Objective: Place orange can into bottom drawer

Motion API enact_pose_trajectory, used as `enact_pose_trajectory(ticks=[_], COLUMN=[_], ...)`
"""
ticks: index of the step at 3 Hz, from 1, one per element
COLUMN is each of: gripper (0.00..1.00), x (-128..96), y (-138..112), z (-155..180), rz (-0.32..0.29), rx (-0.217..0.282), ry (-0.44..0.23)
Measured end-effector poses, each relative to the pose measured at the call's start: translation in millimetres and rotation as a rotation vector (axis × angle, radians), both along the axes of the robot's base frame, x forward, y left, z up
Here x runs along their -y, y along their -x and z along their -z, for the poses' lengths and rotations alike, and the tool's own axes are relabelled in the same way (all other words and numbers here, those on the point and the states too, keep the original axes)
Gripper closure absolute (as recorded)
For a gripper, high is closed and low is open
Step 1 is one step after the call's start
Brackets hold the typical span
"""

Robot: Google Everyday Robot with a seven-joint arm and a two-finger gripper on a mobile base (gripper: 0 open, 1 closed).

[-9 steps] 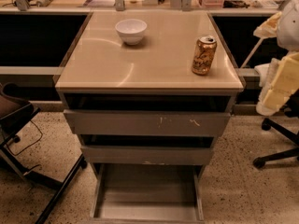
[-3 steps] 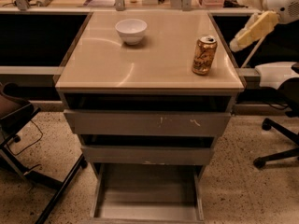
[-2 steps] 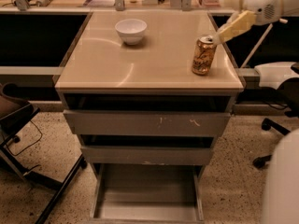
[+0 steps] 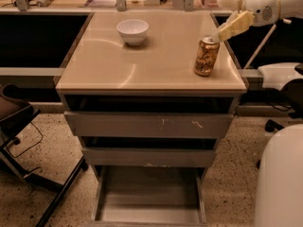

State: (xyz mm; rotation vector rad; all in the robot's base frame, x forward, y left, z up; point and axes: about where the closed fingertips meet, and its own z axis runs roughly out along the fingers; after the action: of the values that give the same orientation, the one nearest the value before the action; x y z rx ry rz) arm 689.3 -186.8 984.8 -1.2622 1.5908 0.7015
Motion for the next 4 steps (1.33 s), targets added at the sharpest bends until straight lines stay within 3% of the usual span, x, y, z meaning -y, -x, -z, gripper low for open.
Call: enact_pose_trajectory(ticks=[2,3,4], gripper=[0.0,0.0,0.0], x=[7,6,10], y=[-23,-32,-36], z=[66,91,99], rz=[0.037,0.043,0.061], rx=[-0.134,-0.174,-0.182], ry=[-0.061,-0.097,-0.119])
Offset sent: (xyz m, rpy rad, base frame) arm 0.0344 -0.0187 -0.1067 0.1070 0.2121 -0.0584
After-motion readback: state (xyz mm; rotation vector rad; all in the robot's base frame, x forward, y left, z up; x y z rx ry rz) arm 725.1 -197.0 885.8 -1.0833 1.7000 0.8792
